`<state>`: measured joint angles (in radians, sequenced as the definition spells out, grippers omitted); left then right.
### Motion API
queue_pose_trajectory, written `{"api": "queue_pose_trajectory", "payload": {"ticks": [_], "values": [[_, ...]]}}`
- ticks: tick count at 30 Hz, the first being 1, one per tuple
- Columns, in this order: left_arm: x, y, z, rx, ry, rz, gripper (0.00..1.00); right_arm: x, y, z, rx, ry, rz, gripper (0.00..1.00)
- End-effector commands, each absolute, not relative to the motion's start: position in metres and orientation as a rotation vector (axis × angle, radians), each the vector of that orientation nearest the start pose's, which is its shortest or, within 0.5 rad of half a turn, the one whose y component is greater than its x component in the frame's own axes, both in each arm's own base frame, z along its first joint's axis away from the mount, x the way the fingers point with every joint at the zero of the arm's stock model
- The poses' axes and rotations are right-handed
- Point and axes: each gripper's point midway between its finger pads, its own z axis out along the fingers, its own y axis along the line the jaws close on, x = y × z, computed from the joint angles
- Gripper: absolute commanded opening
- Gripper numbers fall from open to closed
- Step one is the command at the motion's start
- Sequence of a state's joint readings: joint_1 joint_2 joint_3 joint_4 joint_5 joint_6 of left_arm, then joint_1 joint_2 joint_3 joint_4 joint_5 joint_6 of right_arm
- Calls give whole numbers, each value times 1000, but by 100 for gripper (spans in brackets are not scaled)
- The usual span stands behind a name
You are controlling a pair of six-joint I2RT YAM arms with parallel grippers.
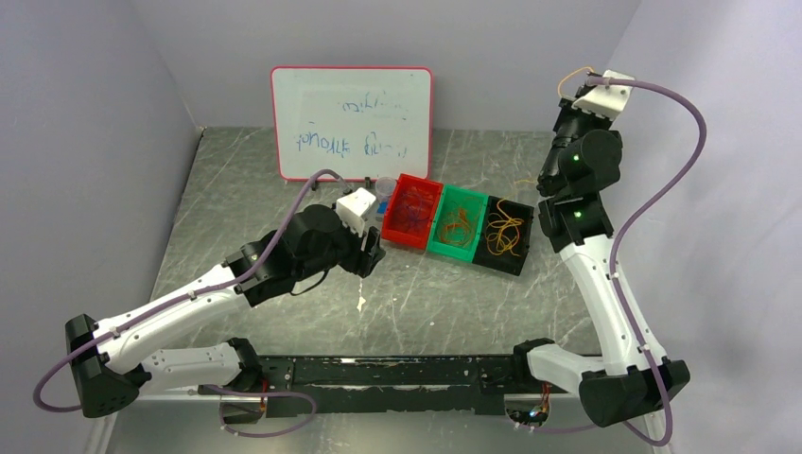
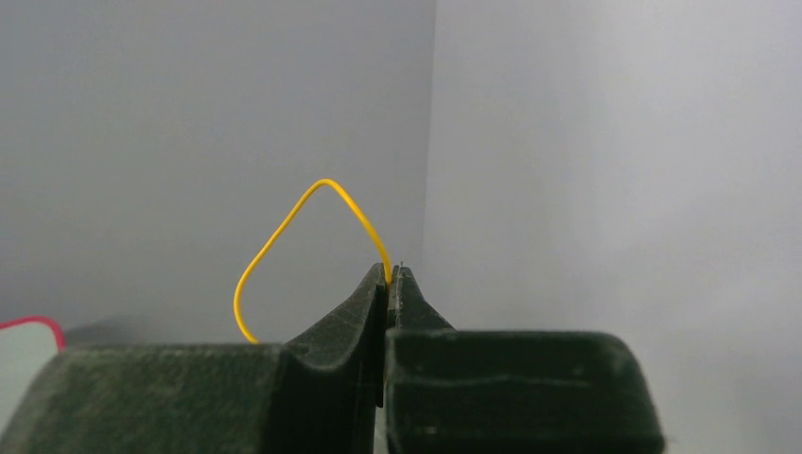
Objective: Untangle the cables
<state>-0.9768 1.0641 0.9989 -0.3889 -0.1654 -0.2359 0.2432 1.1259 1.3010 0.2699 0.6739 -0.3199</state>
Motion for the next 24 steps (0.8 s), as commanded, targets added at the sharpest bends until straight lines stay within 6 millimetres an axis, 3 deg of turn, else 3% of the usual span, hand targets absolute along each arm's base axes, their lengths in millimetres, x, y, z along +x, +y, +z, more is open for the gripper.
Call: {"api": "queue_pose_trajectory", "payload": {"ticks": [1,7,13,24], "values": [[213,-273,238,633,1979,-575,65,352,-33,493,290,1243,-382,0],[213,-273,235,637,1984,-574,64,351,-35,461,306,1336,-386,0],[212,-274,233,646,1991,-574,64,344,-38,442,320,1387,-395,0],[212,-274,227,653,2004,-565,64,347,-16,386,267,1547,-268,0]]}}
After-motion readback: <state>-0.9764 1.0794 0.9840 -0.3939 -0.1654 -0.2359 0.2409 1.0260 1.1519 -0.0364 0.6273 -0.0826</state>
